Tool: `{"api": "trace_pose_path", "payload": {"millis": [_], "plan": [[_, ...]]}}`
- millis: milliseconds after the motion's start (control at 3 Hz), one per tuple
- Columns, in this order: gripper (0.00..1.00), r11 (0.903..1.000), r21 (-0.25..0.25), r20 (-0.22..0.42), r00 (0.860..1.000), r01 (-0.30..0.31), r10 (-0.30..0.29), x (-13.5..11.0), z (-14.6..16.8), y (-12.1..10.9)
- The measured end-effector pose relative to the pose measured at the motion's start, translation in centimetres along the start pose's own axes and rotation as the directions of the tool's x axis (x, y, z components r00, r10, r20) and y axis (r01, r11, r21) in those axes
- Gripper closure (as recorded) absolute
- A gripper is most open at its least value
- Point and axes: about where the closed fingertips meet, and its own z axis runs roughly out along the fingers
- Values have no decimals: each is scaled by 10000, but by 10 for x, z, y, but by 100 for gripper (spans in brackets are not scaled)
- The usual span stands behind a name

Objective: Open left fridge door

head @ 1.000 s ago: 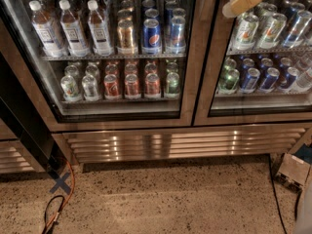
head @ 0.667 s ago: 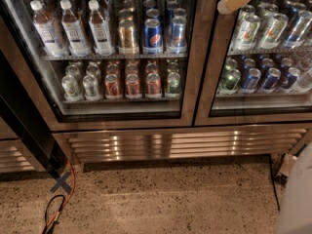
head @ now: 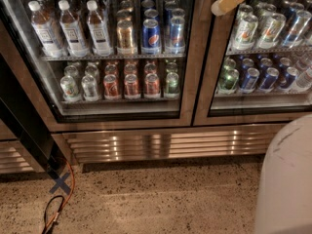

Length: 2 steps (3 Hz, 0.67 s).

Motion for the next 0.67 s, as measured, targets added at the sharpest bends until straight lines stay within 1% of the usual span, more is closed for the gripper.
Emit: {"api": "trace_pose_path", "payload": {"millis": [667], "plan": [[0,9995,-309,-19,10000,97,-98,1,5,3]]}}
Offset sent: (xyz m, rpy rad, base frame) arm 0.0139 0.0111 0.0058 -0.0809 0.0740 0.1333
